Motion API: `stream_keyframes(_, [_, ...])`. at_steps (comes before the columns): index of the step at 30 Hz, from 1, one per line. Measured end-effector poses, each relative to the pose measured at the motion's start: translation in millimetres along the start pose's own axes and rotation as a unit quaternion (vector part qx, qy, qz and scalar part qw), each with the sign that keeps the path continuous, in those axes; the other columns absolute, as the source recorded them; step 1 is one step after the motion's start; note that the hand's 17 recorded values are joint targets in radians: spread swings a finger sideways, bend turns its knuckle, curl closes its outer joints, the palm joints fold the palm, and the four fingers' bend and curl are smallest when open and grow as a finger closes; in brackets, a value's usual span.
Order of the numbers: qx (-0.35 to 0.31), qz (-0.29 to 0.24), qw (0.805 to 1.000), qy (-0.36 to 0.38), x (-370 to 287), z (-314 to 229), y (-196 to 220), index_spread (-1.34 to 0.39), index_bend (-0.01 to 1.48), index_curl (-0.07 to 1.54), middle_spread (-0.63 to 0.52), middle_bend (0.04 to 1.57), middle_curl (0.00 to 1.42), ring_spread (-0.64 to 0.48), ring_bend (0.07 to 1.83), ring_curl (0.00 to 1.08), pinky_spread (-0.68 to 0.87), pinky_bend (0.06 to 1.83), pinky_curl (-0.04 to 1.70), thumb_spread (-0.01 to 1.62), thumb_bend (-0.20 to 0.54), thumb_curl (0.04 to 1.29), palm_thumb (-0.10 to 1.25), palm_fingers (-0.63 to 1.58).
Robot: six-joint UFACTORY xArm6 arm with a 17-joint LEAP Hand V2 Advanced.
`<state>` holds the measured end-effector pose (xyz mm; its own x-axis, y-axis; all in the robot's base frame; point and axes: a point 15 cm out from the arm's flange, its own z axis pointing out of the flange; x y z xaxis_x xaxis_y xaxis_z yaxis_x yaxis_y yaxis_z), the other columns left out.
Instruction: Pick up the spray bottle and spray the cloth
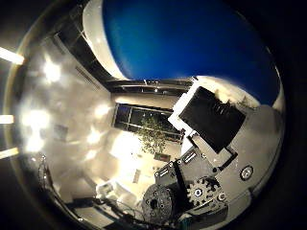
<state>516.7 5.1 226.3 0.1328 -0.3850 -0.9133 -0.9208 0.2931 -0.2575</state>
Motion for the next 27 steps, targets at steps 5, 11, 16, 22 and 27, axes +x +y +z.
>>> stream_keyframes(5, [-0.038, -0.019, 0.999, 0.016, -18, -5, 2, -0.21, 1.15, 0.67, -0.08, 1.33, 0.56, -0.16, 1.45, 0.56, -0.19, 1.13, 1.01, 1.06, -0.011, 0.74, 1.06, 1.21])
stream_keyframes(11, [-0.101, -0.041, 0.994, 0.027, -49, -3, 7, -0.21, 1.15, 0.67, -0.08, 1.33, 0.55, -0.15, 1.45, 0.56, -0.20, 1.10, 1.05, 1.06, -0.011, 0.75, 1.05, 1.22])
stream_keyframes(16, [-0.136, -0.052, 0.988, 0.043, -74, 1, 9, -0.21, 1.15, 0.67, -0.08, 1.33, 0.55, -0.15, 1.46, 0.55, -0.20, 1.09, 1.08, 1.06, -0.012, 0.75, 1.05, 1.22])
stream_keyframes(22, [-0.189, -0.065, 0.977, 0.071, -95, 18, 21, -0.21, 1.15, 0.67, -0.08, 1.33, 0.55, -0.15, 1.46, 0.55, -0.21, 1.07, 1.11, 1.06, -0.011, 0.76, 1.04, 1.22])
stream_keyframes(27, [-0.264, -0.083, 0.955, 0.109, -112, 36, 40, -0.21, 1.15, 0.67, -0.08, 1.32, 0.55, -0.15, 1.46, 0.55, -0.22, 1.06, 1.13, 1.06, -0.012, 0.76, 1.04, 1.22])
